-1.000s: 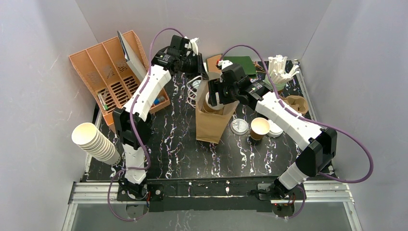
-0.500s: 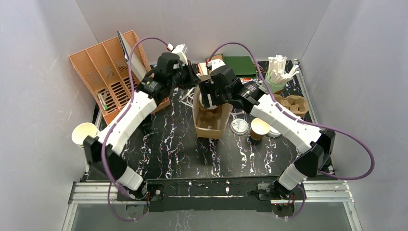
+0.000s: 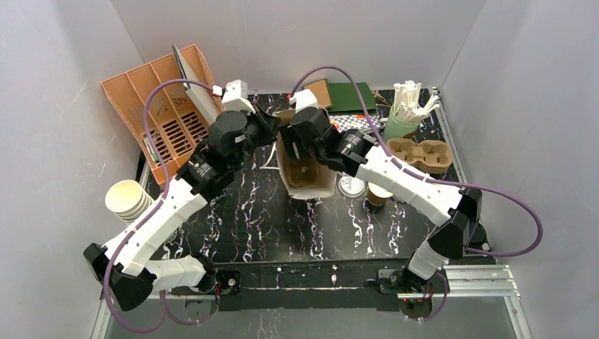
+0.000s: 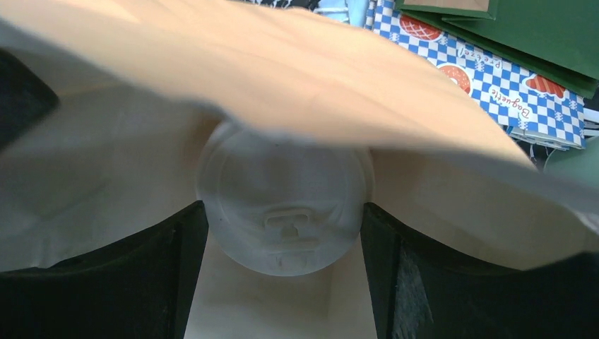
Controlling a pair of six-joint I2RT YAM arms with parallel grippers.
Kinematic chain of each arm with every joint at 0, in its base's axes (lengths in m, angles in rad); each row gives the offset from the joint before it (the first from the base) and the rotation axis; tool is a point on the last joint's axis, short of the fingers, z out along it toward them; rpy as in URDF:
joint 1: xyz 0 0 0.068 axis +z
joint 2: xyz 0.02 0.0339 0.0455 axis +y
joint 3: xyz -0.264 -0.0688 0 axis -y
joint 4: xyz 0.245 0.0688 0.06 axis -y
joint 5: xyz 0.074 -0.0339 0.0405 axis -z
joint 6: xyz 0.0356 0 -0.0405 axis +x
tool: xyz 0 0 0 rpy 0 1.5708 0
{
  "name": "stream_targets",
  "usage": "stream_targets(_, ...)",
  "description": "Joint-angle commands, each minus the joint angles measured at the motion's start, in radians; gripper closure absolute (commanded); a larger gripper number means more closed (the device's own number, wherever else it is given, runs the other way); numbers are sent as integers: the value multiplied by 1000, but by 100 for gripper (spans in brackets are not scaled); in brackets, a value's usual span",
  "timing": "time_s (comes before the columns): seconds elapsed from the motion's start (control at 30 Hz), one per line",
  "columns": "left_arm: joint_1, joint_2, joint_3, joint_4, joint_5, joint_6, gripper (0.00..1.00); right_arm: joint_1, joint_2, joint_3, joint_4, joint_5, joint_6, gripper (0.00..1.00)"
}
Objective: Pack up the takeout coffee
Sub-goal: Place the coffee cup on the cup tray.
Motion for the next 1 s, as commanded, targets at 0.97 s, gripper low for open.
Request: stream_targets(0.97, -92, -188, -285, 216, -27, -38, 100, 72, -246, -521, 224, 0, 70, 63)
